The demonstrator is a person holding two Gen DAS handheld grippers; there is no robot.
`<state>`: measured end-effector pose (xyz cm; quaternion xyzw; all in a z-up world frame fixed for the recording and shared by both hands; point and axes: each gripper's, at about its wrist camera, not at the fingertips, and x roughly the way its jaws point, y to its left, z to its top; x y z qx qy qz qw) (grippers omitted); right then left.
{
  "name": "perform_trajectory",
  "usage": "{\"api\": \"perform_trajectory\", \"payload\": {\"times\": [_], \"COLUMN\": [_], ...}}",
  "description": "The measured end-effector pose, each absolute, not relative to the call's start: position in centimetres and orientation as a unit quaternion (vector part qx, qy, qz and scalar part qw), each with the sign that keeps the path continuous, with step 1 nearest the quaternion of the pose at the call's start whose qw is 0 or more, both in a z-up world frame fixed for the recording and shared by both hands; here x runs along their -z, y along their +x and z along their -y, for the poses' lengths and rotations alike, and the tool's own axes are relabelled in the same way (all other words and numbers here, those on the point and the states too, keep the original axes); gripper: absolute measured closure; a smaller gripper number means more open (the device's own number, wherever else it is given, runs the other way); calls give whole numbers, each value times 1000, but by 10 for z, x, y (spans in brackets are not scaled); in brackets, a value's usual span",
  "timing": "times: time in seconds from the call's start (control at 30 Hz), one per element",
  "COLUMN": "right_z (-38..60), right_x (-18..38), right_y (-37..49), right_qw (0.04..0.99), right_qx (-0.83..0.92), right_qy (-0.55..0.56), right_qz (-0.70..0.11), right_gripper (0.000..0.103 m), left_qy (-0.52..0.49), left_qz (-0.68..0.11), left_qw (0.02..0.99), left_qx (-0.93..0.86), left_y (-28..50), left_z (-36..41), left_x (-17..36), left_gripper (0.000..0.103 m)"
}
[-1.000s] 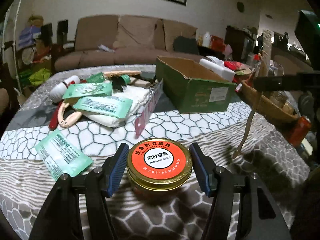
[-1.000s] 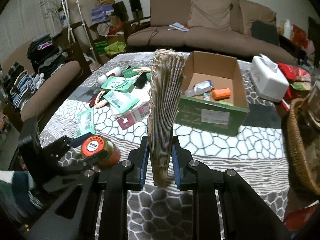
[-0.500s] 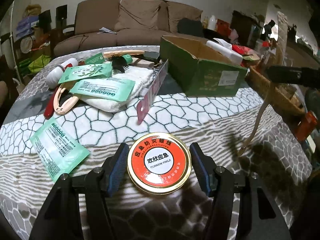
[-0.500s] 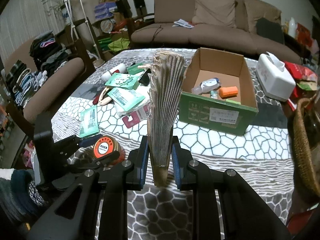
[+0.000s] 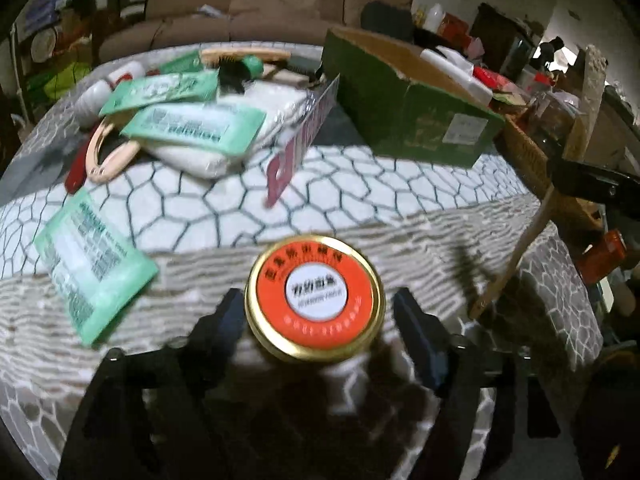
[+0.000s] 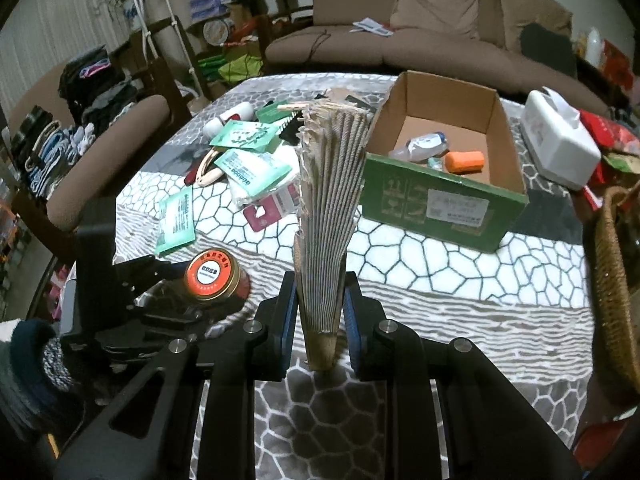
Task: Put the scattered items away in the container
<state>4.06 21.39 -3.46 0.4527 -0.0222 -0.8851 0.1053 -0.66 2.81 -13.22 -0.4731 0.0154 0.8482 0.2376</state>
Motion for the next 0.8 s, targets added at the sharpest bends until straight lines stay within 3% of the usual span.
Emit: {"api": "perform_trajectory", "payload": {"times": [0.1,0.17,0.2,0.23,0.37,0.4,0.47,0.5,0.53,0.6,0.67,0.8], "right_z": [-212,-212,-212,-213,-218,-220,-224,-222,-217,-199,-179,-152], "right_x": [39,50,55,59,55,48,35,32,34,45,59,73], "right_y": [37,30,28,26,26,27,30,30,27,20,12,3], "right_qw": [111,112,108,102,86,92,129,155,176,195,201,241], "right_qx": [878,863,858,855,863,872,885,885,882,874,867,856], "right_qy": [465,493,503,508,498,480,444,434,432,444,456,458], "right_qz": [15,11,8,5,9,21,56,68,72,46,9,2], "right_gripper": [79,55,37,31,31,33,52,74,90,102,102,102], "left_qy": [-470,-467,-461,-459,-468,-469,-464,-459,-454,-439,-425,-425], "left_qz": [-23,-23,-25,-27,-14,-7,4,1,-6,-29,-52,-52], "left_qw": [237,239,235,232,232,242,263,268,271,268,250,264], "left_qx": [-850,-851,-855,-857,-853,-850,-846,-847,-849,-857,-868,-864], "left_y": [3,6,6,6,3,4,5,6,8,12,14,9], "left_z": [-25,-23,-21,-20,-11,-8,-4,-3,-3,-4,-5,-5], "left_x": [122,116,113,112,110,108,104,102,100,94,91,92], "left_gripper": [7,7,7,7,7,7,7,7,8,26,76,92]}}
